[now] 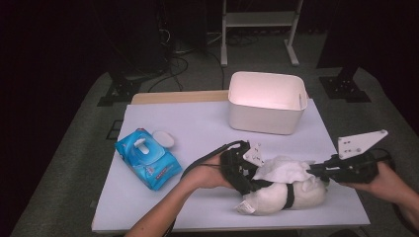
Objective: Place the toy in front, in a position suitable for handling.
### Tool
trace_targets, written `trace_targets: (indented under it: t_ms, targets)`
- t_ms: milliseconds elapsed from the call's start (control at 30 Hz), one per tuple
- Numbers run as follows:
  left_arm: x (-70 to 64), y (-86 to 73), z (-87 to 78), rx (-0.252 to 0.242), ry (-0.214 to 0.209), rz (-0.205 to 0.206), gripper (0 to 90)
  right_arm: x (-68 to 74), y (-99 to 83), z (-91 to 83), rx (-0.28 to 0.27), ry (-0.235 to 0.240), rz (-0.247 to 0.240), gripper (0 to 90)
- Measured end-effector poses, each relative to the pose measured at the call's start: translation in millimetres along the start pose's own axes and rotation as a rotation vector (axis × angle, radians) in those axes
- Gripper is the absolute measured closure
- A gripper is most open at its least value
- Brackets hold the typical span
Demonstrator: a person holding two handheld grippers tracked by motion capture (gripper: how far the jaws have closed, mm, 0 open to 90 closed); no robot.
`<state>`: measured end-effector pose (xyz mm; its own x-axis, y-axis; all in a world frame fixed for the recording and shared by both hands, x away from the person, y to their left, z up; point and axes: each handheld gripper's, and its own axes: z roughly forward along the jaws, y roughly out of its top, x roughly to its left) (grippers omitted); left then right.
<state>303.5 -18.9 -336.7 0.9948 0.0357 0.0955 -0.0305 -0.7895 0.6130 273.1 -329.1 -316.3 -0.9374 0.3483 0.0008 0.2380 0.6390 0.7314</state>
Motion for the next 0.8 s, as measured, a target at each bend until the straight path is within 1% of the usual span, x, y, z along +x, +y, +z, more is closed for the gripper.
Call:
trace_targets:
  t_ms: [100,133,233,300,367,567,600,667,733,800]
  targets:
    - [0.3,0.6,0.2,0.002,0.0,0.003,24.3,-0.2,-6.6,-11.6,-0.002,-0.023,0.016,84.5]
    - [0.3,0.9,0.0,0.006,-0.002,0.003,24.3,-0.4,-7.4,-13.2,-0.003,-0.021,0.022,84.5]
    - [0.2,1.1,0.0,0.007,-0.001,0.006,24.2,0.1,-4.7,-9.6,0.013,-0.006,0.008,84.0]
    - [0.0,1.0,-0.1,0.007,-0.001,0.006,24.3,0.7,0.6,-2.4,0.024,0.012,-0.01,83.3]
    - [-0.8,1.1,0.0,0.006,-0.001,0.005,24.2,1.0,7.8,6.8,0.022,0.036,-0.028,82.9]
    - [-1.3,1.3,-0.2,0.008,0.001,0.013,24.2,3.3,36.2,37.0,0.032,0.112,-0.092,79.7]
    - [-1.7,1.1,-0.2,0.006,0.001,0.014,24.2,3.0,39.2,40.7,0.033,0.118,-0.097,78.8]
    - [-2.3,0.8,-0.2,0.005,0.003,0.014,24.2,1.6,46.2,49.2,0.039,0.133,-0.1,76.1]
    - [-2.7,0.7,-0.2,0.003,0.005,0.017,24.2,-0.7,51.6,56.4,0.037,0.153,-0.089,72.3]
    - [-2.8,1.0,-0.2,0.005,0.008,0.022,24.2,-2.3,56.1,62.7,0.046,0.174,-0.082,70.1]
